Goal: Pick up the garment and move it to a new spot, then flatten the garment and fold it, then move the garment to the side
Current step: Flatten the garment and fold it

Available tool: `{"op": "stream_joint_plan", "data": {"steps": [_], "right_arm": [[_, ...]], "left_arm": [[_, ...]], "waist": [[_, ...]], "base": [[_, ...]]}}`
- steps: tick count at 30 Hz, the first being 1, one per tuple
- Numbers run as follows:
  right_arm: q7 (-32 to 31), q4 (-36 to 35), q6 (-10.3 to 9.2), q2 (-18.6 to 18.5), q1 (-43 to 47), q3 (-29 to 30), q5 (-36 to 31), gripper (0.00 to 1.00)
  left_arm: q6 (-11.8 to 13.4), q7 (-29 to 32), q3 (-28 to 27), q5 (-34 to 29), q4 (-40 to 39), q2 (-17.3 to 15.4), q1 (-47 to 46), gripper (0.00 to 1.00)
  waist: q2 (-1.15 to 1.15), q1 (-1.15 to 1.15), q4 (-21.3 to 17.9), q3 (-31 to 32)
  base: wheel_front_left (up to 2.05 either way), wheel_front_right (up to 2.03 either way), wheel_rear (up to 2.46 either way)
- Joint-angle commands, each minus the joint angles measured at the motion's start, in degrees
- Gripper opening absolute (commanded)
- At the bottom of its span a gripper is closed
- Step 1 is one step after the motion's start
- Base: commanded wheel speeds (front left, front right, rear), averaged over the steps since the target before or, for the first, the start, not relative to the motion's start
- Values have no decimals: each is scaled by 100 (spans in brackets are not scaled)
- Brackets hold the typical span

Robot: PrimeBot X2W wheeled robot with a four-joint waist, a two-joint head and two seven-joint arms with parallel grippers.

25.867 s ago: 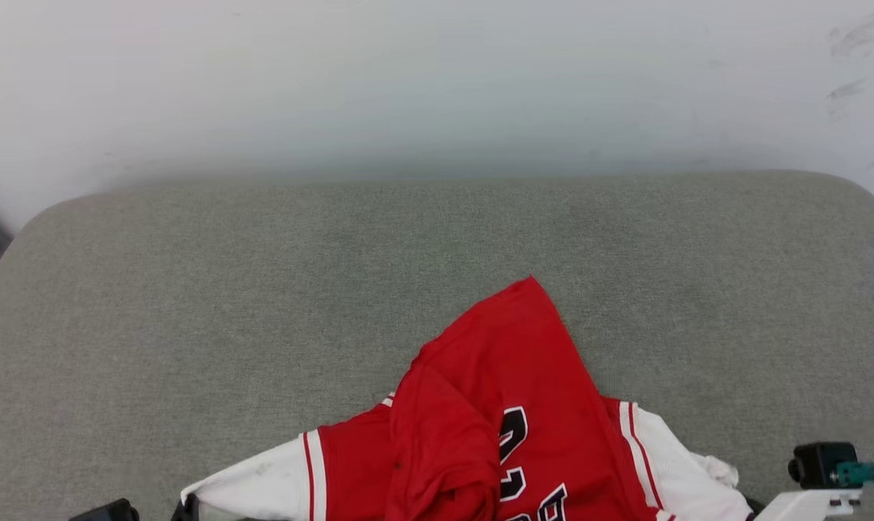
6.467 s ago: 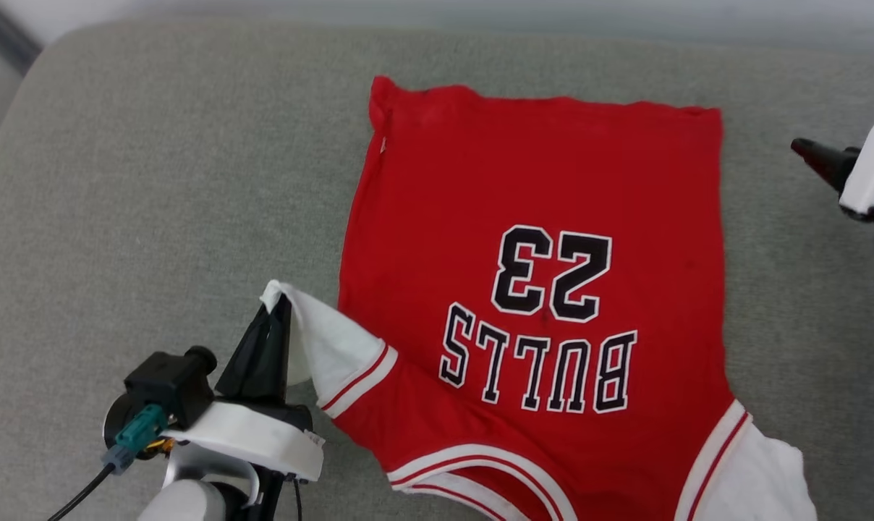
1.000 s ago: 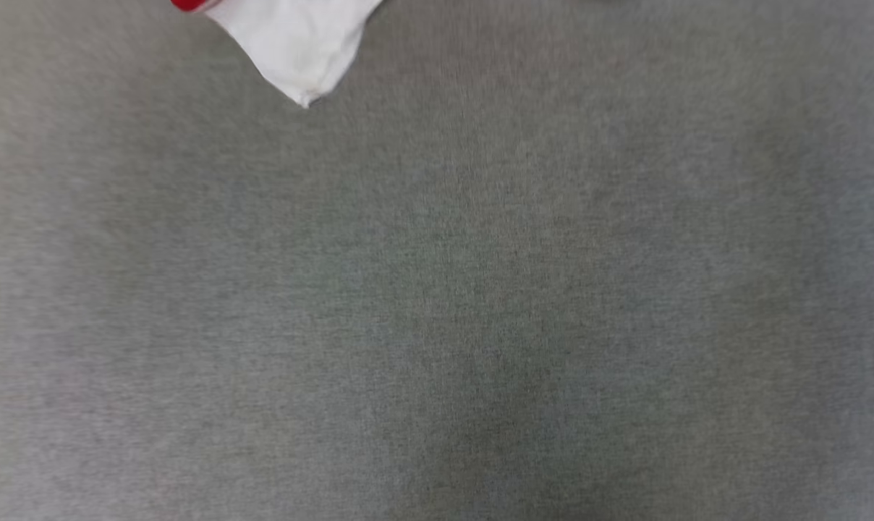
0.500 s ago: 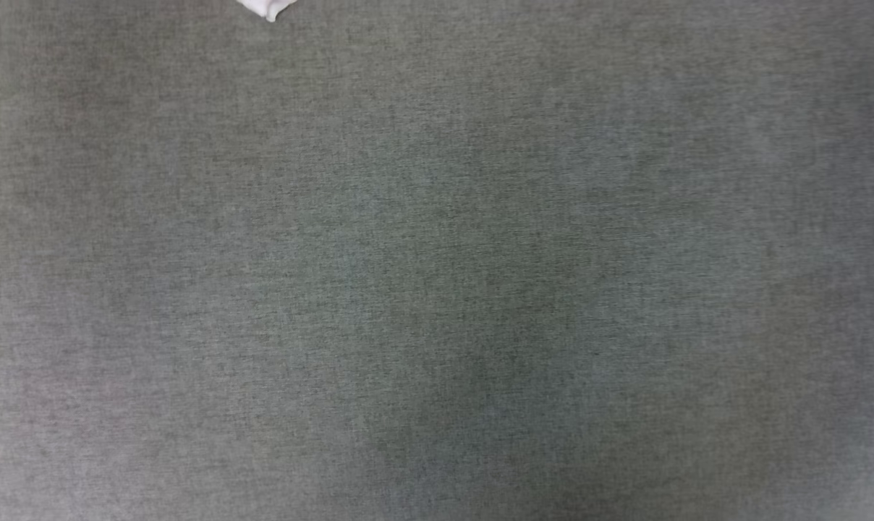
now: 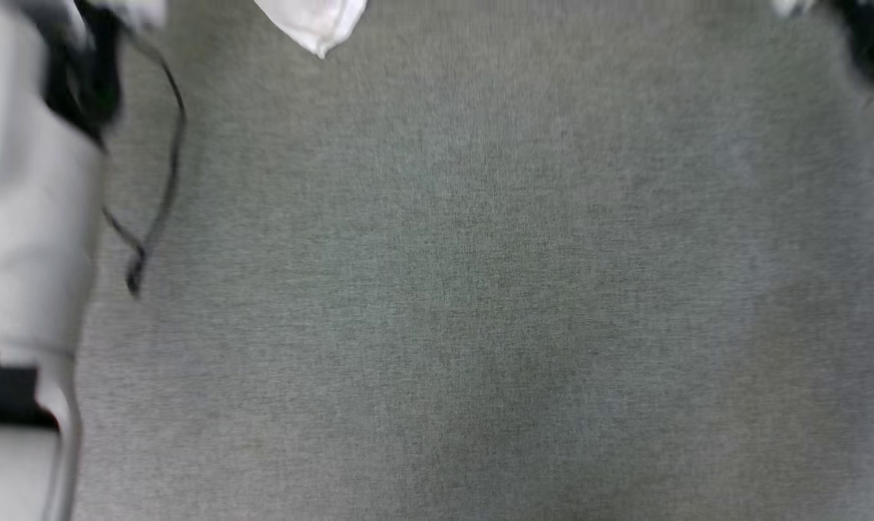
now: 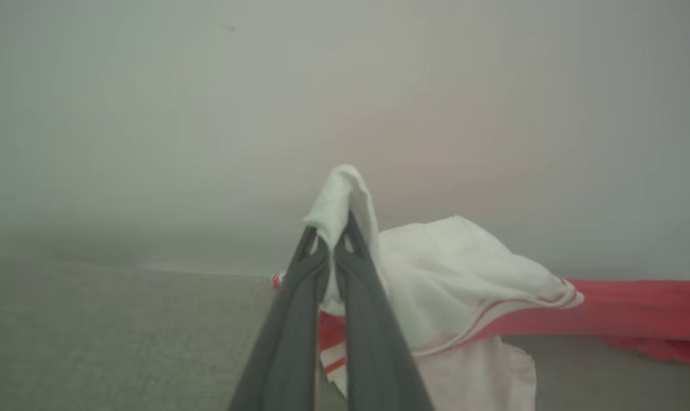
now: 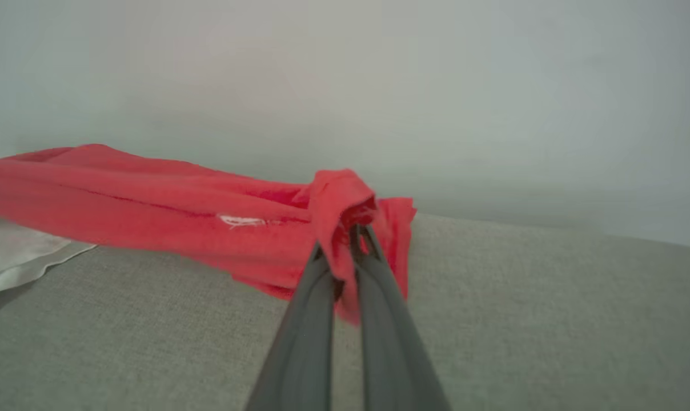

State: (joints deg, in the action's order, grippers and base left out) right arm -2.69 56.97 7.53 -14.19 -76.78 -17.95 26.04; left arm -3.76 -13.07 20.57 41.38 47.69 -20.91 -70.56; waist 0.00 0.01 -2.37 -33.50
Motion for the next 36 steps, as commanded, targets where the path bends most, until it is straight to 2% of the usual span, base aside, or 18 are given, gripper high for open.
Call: {"op": "stream_joint_plan", "data": {"steps": [1,5,6,9,13,20,29,36], "right_arm": [[27,-8,-9,-14,114,-1,74,0],[142,-115,-9,44,997,-247,432,0],[224,-261,-9,-38,1655,-481,574,0],[273,-457,-10,-107,2300,-664,787,0],[344,-771,-10,-286,3147,-849,970,0],[246,-1440,-11,-610,4600,-832,1141,0],[-304,-2543,-18,-875,6462,-96,994,0],[-1208,-3864,-17,-580,7732,892,516,0]], "left_arm": [[-18,-29,-13,29,9,-6,117,0],[-75,-136,-99,180,-104,-42,1191,0],[-84,-174,-178,327,-280,-28,2035,0],[11,-186,-320,487,-558,-88,2893,0],[283,-193,-447,610,-1126,-158,4072,0],[948,60,-663,913,-2470,-370,6091,0],[1897,537,-820,1132,-4325,-590,8073,0],[2320,921,-850,1236,-5358,-765,8798,0]], "waist": [[0,-1,67,350],[0,-1,42,938],[0,-1,57,1394],[0,-1,54,1819],[0,-1,57,2345],[0,-1,30,3105],[0,-1,98,3599],[0,-1,133,3655]], "base": [[0,0,0],[0,0,0],[0,0,0],[0,0,0],[0,0,0],[0,0,0],[0,0,0],[0,0,0]]}}
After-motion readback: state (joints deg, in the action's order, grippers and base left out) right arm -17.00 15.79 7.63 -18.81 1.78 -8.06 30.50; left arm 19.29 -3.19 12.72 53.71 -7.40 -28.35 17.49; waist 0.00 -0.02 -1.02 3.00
